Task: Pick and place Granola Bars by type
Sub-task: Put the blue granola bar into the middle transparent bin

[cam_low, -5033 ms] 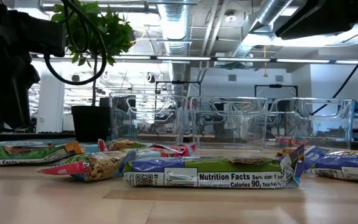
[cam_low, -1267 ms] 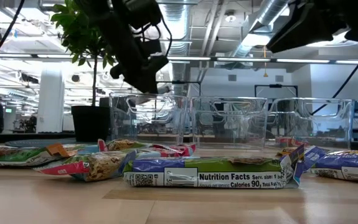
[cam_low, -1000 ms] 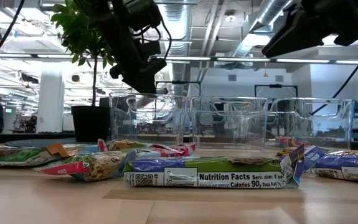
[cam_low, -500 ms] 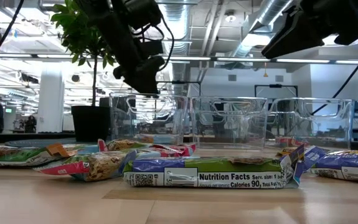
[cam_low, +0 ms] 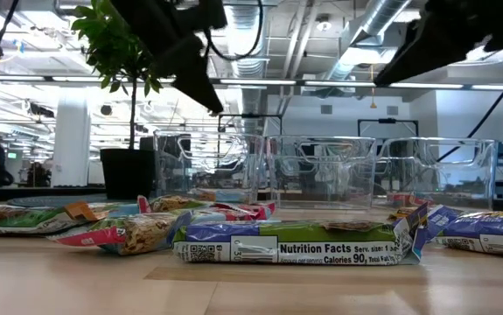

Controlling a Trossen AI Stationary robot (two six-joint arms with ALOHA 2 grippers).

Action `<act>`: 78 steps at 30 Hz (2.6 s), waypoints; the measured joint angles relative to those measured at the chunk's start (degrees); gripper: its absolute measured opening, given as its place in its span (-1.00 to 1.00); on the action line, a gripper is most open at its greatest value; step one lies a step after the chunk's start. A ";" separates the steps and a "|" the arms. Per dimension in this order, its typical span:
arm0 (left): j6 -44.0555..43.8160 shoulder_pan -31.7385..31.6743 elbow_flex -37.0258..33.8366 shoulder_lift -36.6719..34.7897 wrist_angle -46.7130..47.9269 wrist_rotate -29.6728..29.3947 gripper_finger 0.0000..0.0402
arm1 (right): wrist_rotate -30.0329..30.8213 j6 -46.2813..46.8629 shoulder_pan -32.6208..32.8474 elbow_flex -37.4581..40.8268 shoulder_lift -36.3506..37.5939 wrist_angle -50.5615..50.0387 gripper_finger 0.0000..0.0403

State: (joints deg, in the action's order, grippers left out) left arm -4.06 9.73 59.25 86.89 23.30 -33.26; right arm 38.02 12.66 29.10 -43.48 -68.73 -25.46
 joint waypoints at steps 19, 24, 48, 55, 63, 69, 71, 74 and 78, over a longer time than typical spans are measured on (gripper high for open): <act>-1.44 20.01 -9.88 0.39 0.45 -10.70 -0.12 | -15.30 45.94 7.88 0.00 -0.57 -8.30 -0.41; -0.17 18.58 -9.89 0.39 0.75 -11.38 -0.12 | -15.79 59.64 12.64 0.00 -5.29 -9.13 -0.41; 9.06 6.69 -9.89 0.39 -4.94 -2.95 -0.12 | -25.72 83.51 15.39 -4.55 -19.78 -8.52 -0.41; 9.06 6.28 -9.86 0.39 -4.89 -2.93 -0.12 | -26.55 91.18 17.24 -4.55 -19.78 -8.94 -0.41; 9.01 6.28 -9.86 0.39 -4.97 -1.53 -0.12 | -26.33 95.07 19.39 -4.59 -22.18 -8.11 -0.41; 9.03 6.33 -9.86 0.39 -6.40 2.12 -0.12 | -27.25 92.74 19.02 -4.72 -23.37 -8.39 -0.41; 9.06 6.33 -9.84 0.39 -6.60 2.14 -0.12 | -27.25 90.30 19.02 -4.66 -23.36 -8.03 -0.41; 9.06 6.32 -9.84 0.39 -6.57 2.13 -0.12 | -27.51 86.52 18.69 -4.66 -23.39 -7.43 -0.41; 9.08 6.31 -9.84 0.39 -6.57 2.10 -0.12 | -32.77 85.86 17.09 -4.76 -23.21 -10.73 -0.41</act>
State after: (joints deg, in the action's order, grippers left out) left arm 5.02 16.03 49.41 87.29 16.73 -31.16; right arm 5.24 98.52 46.19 -48.25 -91.94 -36.19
